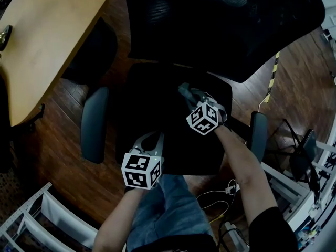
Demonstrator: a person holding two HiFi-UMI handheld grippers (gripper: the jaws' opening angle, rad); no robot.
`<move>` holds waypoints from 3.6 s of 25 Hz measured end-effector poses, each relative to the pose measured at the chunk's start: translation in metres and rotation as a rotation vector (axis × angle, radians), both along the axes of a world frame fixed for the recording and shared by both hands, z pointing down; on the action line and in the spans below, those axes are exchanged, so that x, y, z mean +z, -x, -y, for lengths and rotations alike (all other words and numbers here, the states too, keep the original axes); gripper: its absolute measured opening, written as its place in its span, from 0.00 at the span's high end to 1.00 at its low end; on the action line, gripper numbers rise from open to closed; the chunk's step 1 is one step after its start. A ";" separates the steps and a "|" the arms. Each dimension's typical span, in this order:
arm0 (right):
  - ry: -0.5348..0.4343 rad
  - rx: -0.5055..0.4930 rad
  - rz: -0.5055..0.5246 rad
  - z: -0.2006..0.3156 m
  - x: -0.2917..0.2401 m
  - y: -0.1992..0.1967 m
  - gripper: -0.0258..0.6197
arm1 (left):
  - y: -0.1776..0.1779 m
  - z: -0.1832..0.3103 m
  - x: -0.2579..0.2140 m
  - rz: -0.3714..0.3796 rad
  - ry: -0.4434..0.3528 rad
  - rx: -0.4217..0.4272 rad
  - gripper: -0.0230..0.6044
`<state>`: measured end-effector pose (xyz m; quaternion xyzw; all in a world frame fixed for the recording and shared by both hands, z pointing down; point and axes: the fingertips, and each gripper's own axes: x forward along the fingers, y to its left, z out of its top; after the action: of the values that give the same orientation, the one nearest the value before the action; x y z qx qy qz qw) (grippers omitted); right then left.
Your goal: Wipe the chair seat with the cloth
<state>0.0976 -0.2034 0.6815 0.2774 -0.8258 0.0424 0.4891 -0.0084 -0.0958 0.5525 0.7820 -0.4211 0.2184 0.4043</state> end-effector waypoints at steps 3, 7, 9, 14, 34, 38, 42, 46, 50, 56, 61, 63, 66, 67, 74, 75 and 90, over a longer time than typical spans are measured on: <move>0.002 0.015 0.013 -0.021 -0.002 0.005 0.94 | 0.001 -0.010 -0.003 -0.001 -0.009 0.016 0.96; 0.003 0.024 0.017 -0.052 -0.007 0.014 0.94 | 0.002 -0.025 -0.010 -0.005 -0.027 0.043 0.96; 0.000 0.024 0.019 -0.070 -0.010 0.016 0.94 | 0.003 -0.035 -0.013 -0.005 -0.036 0.057 0.96; -0.005 0.013 0.038 -0.121 -0.015 0.023 0.94 | 0.005 -0.061 -0.016 0.002 -0.056 0.084 0.96; 0.044 0.022 0.151 -0.310 -0.026 0.059 0.94 | -0.005 -0.152 -0.013 0.011 -0.075 0.155 0.96; 0.061 0.019 0.166 -0.329 -0.024 0.065 0.94 | -0.011 -0.161 -0.013 0.010 -0.074 0.164 0.96; 0.064 0.022 0.166 -0.329 -0.023 0.065 0.94 | -0.010 -0.164 -0.012 0.013 -0.073 0.161 0.96; 0.046 0.035 0.183 -0.320 -0.032 0.062 0.94 | -0.009 -0.165 -0.010 0.017 -0.069 0.156 0.96; 0.002 0.059 0.213 -0.290 -0.050 0.057 0.94 | -0.011 -0.158 -0.009 0.013 -0.066 0.149 0.96; -0.080 0.123 0.211 -0.208 -0.075 0.033 0.94 | -0.021 -0.127 -0.026 -0.028 -0.101 0.134 0.96; -0.112 0.144 0.183 -0.141 -0.085 0.011 0.94 | -0.031 -0.093 -0.031 -0.020 -0.100 0.149 0.96; -0.112 0.163 0.171 -0.116 -0.085 -0.001 0.94 | -0.036 -0.081 -0.029 -0.017 -0.090 0.148 0.96; -0.105 0.207 0.170 -0.077 -0.082 -0.018 0.94 | -0.044 -0.061 -0.024 -0.010 -0.073 0.148 0.96; -0.103 0.215 0.170 -0.065 -0.081 -0.023 0.94 | -0.047 -0.054 -0.022 -0.007 -0.067 0.148 0.96; -0.076 0.235 0.108 0.006 -0.055 -0.059 0.94 | -0.065 0.003 -0.014 0.007 -0.056 0.149 0.96; -0.072 0.238 0.095 0.014 -0.051 -0.066 0.94 | -0.067 0.010 -0.013 0.006 -0.057 0.147 0.96; 0.020 0.233 -0.062 0.039 0.004 -0.120 0.94 | -0.072 0.042 -0.002 -0.011 -0.025 0.121 0.96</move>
<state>0.2177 -0.2425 0.6858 0.3676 -0.7721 0.0983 0.5090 0.0639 -0.1382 0.5508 0.8122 -0.3733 0.2329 0.3831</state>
